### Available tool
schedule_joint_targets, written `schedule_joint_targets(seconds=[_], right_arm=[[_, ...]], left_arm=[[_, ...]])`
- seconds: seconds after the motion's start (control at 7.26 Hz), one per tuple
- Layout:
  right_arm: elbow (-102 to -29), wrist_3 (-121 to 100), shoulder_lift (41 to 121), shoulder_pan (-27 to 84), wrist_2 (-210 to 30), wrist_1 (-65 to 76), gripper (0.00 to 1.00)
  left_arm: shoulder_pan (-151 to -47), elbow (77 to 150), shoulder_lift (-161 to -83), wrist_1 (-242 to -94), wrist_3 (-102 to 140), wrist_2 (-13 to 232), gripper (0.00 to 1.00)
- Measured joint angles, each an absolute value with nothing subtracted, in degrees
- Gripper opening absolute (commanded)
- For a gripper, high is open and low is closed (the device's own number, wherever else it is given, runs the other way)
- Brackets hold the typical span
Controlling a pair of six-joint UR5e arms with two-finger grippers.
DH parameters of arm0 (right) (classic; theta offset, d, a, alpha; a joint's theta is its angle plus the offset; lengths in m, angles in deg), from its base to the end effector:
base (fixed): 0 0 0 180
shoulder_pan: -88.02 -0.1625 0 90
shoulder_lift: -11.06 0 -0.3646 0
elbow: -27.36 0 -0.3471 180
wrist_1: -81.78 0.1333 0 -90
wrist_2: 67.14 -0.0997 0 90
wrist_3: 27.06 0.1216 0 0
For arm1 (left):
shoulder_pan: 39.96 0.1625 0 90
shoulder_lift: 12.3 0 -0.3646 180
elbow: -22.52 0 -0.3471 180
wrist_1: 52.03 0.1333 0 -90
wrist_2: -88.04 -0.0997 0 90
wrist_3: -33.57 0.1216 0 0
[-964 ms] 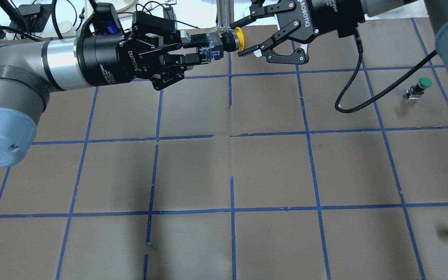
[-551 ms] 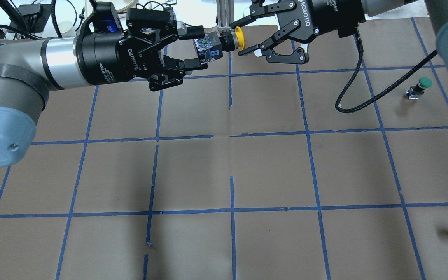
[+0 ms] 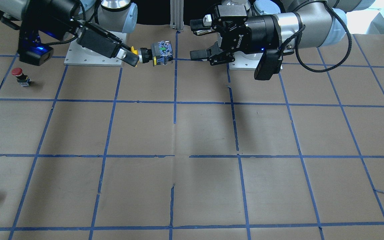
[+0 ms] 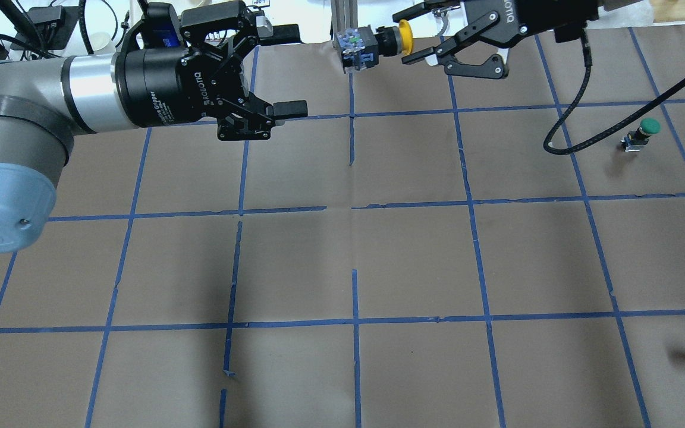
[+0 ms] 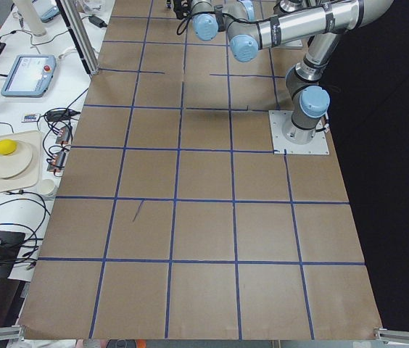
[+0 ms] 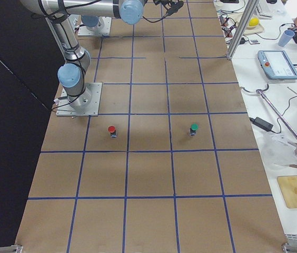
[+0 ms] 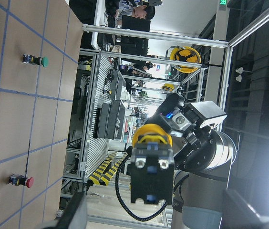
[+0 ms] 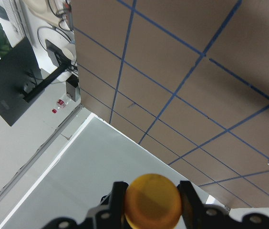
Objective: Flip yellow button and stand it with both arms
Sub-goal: 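Grasp the yellow cap with the right gripper while the left gripper releases and withdraws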
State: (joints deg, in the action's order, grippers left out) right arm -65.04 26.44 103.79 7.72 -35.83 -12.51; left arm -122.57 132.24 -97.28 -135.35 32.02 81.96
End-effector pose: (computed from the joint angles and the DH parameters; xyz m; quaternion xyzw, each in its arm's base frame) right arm 0.1606 -0.4680 0.4737 0.4396 0.7522 0.1500 0.4674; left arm -0.2006 -0.4301 0.4110 0.1044 -0.7359 -0.0180 0.6688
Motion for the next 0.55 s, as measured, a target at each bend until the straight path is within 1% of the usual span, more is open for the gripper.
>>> schedule_joint_targets(seconds=[0.28, 0.41, 0.55], right_arm=[[-65.4, 16.5, 103.8, 11.4, -28.1, -11.9, 0.13], [-66.0, 9.2, 103.6, 12.0, -21.2, -11.6, 0.10], [-67.1, -0.3, 103.3, 12.3, -13.2, -11.7, 0.10]], left_arm=[[-122.5, 132.3, -98.3, -131.8, 30.6, 73.8, 0.99], [-122.4, 132.2, -98.2, -130.8, 30.1, 68.5, 1.00], [-122.5, 132.1, -97.8, -130.4, 29.8, 62.8, 0.99]])
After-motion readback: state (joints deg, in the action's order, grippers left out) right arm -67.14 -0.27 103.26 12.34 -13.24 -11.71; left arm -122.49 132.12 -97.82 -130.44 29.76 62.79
